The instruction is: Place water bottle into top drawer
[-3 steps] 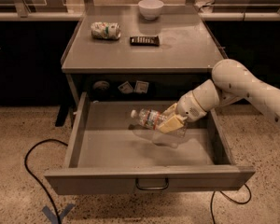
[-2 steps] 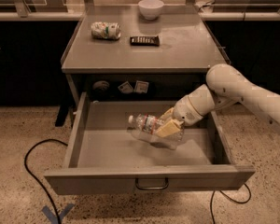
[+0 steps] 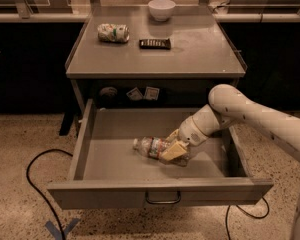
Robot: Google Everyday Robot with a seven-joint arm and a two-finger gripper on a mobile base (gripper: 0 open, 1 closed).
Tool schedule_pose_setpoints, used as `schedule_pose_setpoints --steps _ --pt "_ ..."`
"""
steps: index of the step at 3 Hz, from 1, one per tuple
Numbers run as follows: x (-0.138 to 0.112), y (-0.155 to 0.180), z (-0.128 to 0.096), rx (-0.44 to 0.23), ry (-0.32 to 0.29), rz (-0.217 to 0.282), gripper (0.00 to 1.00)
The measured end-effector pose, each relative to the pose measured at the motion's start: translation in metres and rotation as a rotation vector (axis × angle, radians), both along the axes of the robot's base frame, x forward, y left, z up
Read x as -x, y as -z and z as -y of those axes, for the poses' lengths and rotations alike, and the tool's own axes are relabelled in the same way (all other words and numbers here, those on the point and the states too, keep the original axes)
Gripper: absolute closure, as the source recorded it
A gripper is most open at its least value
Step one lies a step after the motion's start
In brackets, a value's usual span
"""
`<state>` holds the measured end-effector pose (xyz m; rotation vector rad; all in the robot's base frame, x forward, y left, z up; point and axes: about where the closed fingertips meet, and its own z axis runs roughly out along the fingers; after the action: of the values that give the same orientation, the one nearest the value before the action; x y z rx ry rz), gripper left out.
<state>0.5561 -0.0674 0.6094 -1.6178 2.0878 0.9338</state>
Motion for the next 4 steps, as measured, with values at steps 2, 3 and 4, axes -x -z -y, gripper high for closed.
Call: schedule_pose_setpoints --steps 2,3,4 --pt "0.0000 0.0000 -0.0001 0.000 0.000 0.000 0.59" --pt "0.0000 0.0001 -0.0001 0.000 0.000 0.000 0.36" --pt "0.0001 0.0001 -0.0001 0.000 0.000 0.000 0.13"
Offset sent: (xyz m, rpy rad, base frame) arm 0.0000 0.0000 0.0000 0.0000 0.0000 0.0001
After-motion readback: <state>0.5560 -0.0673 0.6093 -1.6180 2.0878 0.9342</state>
